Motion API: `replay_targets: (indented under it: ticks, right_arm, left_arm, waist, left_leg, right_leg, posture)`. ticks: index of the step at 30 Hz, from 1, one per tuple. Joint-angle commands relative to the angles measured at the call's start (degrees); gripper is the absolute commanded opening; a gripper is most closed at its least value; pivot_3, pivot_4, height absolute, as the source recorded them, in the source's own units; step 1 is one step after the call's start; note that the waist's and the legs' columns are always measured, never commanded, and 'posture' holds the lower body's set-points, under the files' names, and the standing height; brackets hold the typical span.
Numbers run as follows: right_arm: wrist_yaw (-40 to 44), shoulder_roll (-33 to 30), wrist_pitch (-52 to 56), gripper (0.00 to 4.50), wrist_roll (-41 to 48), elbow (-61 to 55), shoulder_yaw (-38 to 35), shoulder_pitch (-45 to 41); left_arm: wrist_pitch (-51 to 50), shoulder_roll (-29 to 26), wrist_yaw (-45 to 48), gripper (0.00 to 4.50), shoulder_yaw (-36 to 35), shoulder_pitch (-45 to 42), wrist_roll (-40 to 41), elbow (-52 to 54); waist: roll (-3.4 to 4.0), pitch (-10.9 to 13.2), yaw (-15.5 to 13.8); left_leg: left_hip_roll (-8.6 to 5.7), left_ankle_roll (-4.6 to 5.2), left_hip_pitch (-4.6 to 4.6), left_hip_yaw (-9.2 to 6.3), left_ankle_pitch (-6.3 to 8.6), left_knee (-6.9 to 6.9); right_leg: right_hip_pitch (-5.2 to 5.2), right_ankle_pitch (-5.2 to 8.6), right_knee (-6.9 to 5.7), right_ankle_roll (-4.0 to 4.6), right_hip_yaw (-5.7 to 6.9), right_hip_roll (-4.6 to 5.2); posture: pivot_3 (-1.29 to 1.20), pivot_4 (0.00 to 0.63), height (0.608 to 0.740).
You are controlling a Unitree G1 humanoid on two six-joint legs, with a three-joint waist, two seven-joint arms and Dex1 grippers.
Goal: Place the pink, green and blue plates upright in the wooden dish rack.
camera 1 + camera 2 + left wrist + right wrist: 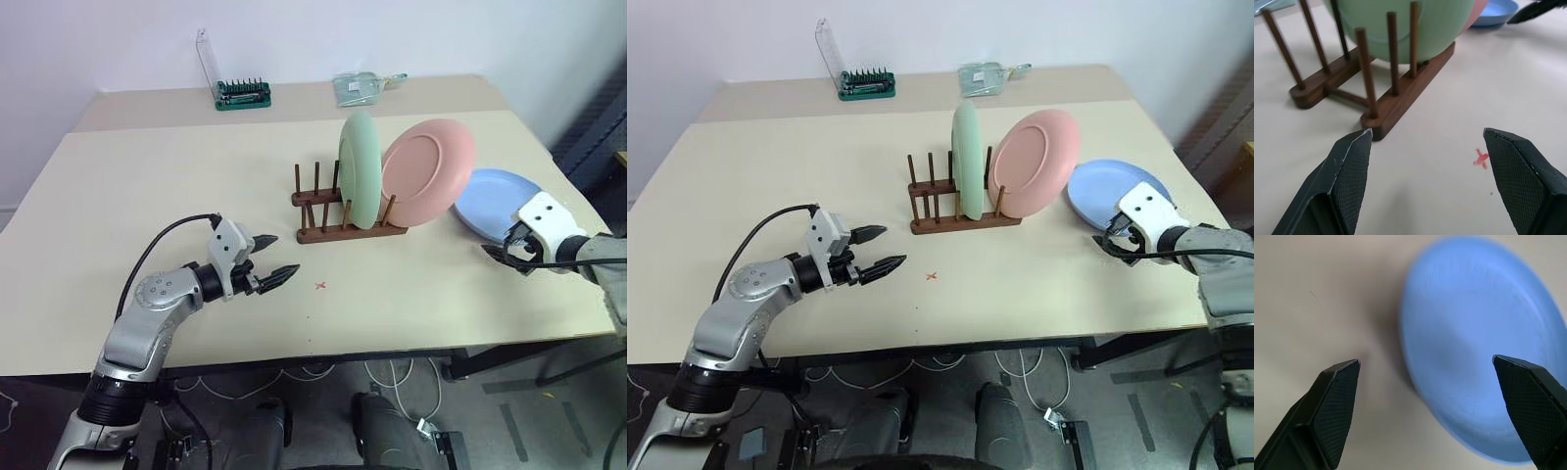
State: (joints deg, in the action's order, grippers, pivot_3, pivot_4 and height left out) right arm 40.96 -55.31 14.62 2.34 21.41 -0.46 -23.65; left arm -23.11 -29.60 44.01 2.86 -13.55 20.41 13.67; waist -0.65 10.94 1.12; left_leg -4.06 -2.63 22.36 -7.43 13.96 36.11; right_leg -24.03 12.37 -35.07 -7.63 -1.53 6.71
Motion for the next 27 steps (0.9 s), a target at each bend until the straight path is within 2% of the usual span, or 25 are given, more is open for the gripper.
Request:
replay_targets:
  ticks: [1,2,3,9,14,16,23,25,27]
  right_arm:
    - [-1.3,1.0,-5.6,3.91,-3.9,6.0,1.6,-2.6]
    - [-1.5,1.2,-7.6,3.66,-5.1,7.8,2.3,-3.2]
    - [-1.8,1.7,-8.9,3.19,-5.6,9.4,2.6,-4.0]
    - [-3.1,2.6,-14.2,0.14,-7.6,12.3,2.5,-5.8]
    - [-6.8,2.0,-15.7,0.05,-9.8,10.5,1.9,-5.2]
    - [-11.1,1.9,-15.3,0.05,-9.9,7.0,-0.7,-6.4]
    - [-23.9,1.3,-14.5,0.05,-12.6,-0.4,-6.1,-20.2]
    - [-23.1,3.1,-16.7,0.05,-9.6,-4.3,-7.2,-24.6]
    - [-18.7,6.6,-15.7,0.05,-2.8,-10.5,-7.8,-27.6]
  left_arm:
    - [1.3,-0.3,-0.4,3.75,-1.3,0.9,-0.1,1.7]
    - [1.3,-0.4,-0.6,3.75,-1.4,1.1,-0.2,1.7]
    - [1.5,-0.5,-0.7,3.75,-1.5,1.4,-0.3,1.7]
    - [1.6,-0.6,-1.2,3.75,-1.8,2.0,-0.3,2.0]
    - [1.2,-0.6,-1.5,3.75,-1.7,1.6,-0.1,2.1]
    - [1.0,-0.5,-1.5,3.75,-1.6,1.1,-0.1,1.8]
    - [0.8,-0.2,-1.3,3.75,-0.8,-0.5,-0.3,0.6]
    - [0.9,0.0,-1.2,3.75,-0.6,-1.0,-0.4,0.2]
    - [0.9,0.1,-1.2,3.75,-0.6,-1.2,-0.4,-0.1]
  waist:
    - [0.0,0.0,-0.1]
    - [-0.01,0.0,-0.1]
    - [-0.04,0.0,-0.2]
    - [-0.02,0.0,-0.3]
    - [-0.02,0.0,-0.3]
    - [0.02,0.0,-0.2]
    - [0.15,0.0,0.0]
    - [0.14,0.0,-0.1]
    - [0.12,0.0,-0.1]
  left_leg:
    - [0.0,0.0,0.0,0.0,0.0,0.0]
    - [0.0,0.0,0.0,0.0,0.0,0.01]
    - [0.0,0.0,0.0,-0.01,0.0,0.03]
    - [-0.02,0.0,-0.01,-0.02,0.0,0.03]
    - [-0.02,0.0,-0.01,-0.03,0.0,0.02]
    - [-0.02,0.0,-0.01,-0.03,0.0,0.02]
    - [-0.02,-0.01,0.02,-0.01,-0.01,-0.02]
    - [-0.02,-0.01,0.04,-0.01,-0.01,-0.03]
    - [-0.02,-0.01,0.05,-0.03,0.0,-0.07]
  right_leg:
    - [0.0,0.0,0.0,0.0,0.0,0.0]
    - [0.01,0.0,0.0,0.0,0.0,0.0]
    - [0.02,0.0,0.0,0.0,0.0,0.0]
    - [0.05,-0.01,0.01,0.0,0.0,0.0]
    - [0.05,0.0,0.01,0.0,0.0,0.01]
    - [0.04,0.0,0.0,0.0,0.0,0.01]
    - [-0.08,-0.01,-0.06,0.0,-0.04,0.0]
    - [-0.09,-0.01,-0.04,0.0,-0.04,0.0]
    - [-0.08,-0.01,-0.01,0.0,-0.03,-0.01]
  posture:
    - [0.0,0.15,0.74]
    - [0.0,0.15,0.74]
    - [0.0,0.15,0.74]
    - [0.0,0.15,0.74]
    - [0.0,0.15,0.74]
    - [0.0,0.15,0.74]
    - [0.0,0.15,0.74]
    - [0.0,0.15,0.74]
    - [0.0,0.15,0.74]
